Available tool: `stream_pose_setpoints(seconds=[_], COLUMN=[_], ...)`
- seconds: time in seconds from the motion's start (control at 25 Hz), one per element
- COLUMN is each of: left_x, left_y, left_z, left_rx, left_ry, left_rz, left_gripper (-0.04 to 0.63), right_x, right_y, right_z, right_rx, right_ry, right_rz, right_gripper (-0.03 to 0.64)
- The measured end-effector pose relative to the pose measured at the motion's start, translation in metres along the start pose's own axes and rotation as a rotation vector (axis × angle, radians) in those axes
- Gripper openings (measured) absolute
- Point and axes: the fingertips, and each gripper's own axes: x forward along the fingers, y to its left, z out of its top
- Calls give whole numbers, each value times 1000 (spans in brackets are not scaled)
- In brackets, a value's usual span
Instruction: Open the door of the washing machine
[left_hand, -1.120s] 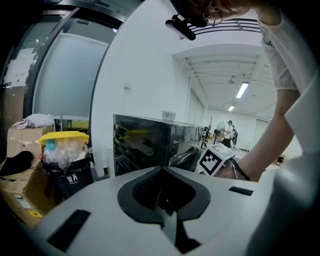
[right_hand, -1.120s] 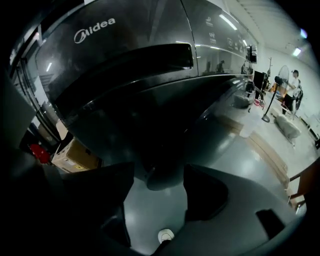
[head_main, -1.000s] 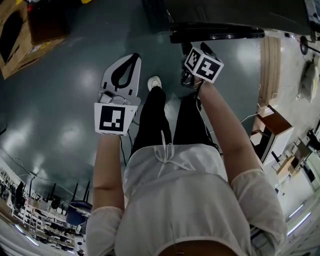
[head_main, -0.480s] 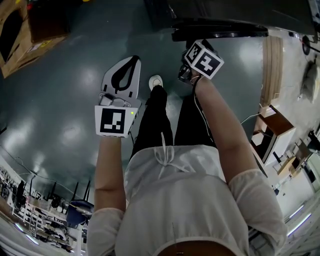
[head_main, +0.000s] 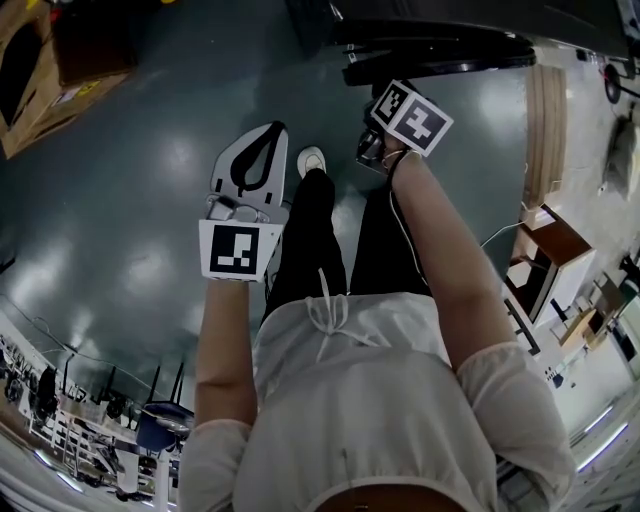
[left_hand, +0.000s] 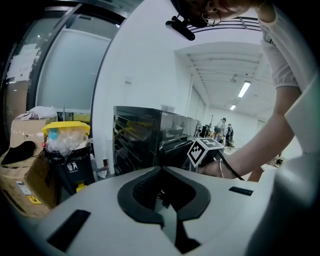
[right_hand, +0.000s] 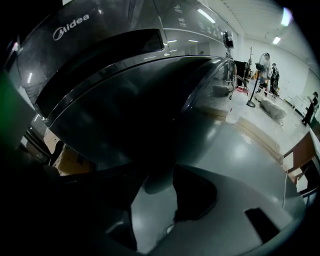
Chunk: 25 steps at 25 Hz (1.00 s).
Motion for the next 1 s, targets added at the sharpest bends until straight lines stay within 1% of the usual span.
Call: stream_pose_setpoints(seconds=[0.08,0.16,0.36,0.48,0.6,0.76,0.88,1.0], left_x=[0,2,14,20,26,31,37,43], left_y=[-5,-10,-28,-49,-71,-94,-116,-137], left_z=[-3,-6,-9,-9,-8,-12,-17,-18], left_rx=[-1,4,32,44,49,56,83,83], left_ry=[7,13,17,21,28,41,54,52], left_rz=[-6,-17,-54,-84,-116,-146,-165,-174], left_gripper=[21,21,21,21,21,21,21,21], right_x=[-5,-10,-20,-28,-36,-48,-56,-62], right_y=[-5,-12,-30,-43,-57,-78,-95,-112], right_z=[-6,-12,-30,-41,-48,-59,-68,-76], right_rx=[38,55,28,0,-3,51,64,78], right_ry=[21,42,58,67,81,99,119,139], right_rz=[15,27,35,39,54,84,76,70], right_gripper=[181,176,169,169,169,167,141,127])
